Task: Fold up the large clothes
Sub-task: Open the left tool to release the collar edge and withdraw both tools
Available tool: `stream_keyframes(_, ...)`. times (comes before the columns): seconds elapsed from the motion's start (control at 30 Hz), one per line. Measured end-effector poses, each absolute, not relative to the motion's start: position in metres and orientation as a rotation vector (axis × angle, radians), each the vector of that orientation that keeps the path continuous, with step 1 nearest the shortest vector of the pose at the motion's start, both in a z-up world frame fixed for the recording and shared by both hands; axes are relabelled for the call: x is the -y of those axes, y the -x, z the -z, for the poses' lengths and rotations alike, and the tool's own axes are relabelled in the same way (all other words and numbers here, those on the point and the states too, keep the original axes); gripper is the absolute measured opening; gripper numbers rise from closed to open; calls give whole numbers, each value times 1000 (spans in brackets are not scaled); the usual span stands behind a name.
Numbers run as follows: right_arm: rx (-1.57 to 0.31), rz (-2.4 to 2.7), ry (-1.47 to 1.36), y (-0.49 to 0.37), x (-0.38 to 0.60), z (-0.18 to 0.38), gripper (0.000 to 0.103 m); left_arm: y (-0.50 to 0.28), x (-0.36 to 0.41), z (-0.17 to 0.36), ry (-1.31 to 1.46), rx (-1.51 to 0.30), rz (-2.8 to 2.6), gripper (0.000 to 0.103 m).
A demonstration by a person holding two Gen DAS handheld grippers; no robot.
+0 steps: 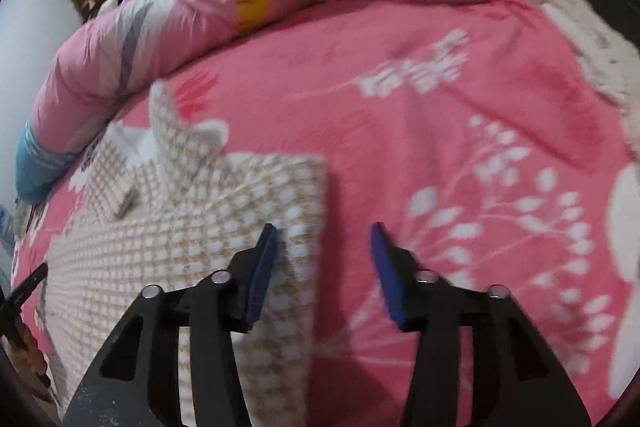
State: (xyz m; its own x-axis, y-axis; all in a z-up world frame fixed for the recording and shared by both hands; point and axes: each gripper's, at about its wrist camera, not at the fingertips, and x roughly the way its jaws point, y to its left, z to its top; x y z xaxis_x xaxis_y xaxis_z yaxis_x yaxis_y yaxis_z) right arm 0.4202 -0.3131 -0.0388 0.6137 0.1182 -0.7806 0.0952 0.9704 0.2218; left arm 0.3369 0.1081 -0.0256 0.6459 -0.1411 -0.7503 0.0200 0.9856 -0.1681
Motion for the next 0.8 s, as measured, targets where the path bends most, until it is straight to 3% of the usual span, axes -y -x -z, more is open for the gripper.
stream_keyframes(0.17, -839, -215, -139, -372, 272, 0, 54, -309, -103, -11, 134, -772, 184, 23)
stream_keyframes(0.27, -907, -329, -16, -359, 231, 21, 60, -307, -74, 1, 74, -855, 250, 27)
stream_keyframes(0.37, -1040, -275, 43, -374, 220, 73, 63, -320, -58, 50, 14, -999, 193, 34)
stream_keyframes(0.6, -1008, -266, 64, -343, 211, 26, 63, -288, -65, 15, 64, -918, 207, 35)
stream_keyframes(0.67, -1037, -220, 122, -336, 206, 39, 65, -283, -62, 16, 42, -935, 211, 46)
stream_keyframes(0.8, -1086, -164, 56, -335, 212, 59, 68, -279, -49, 38, -48, -991, 149, 47)
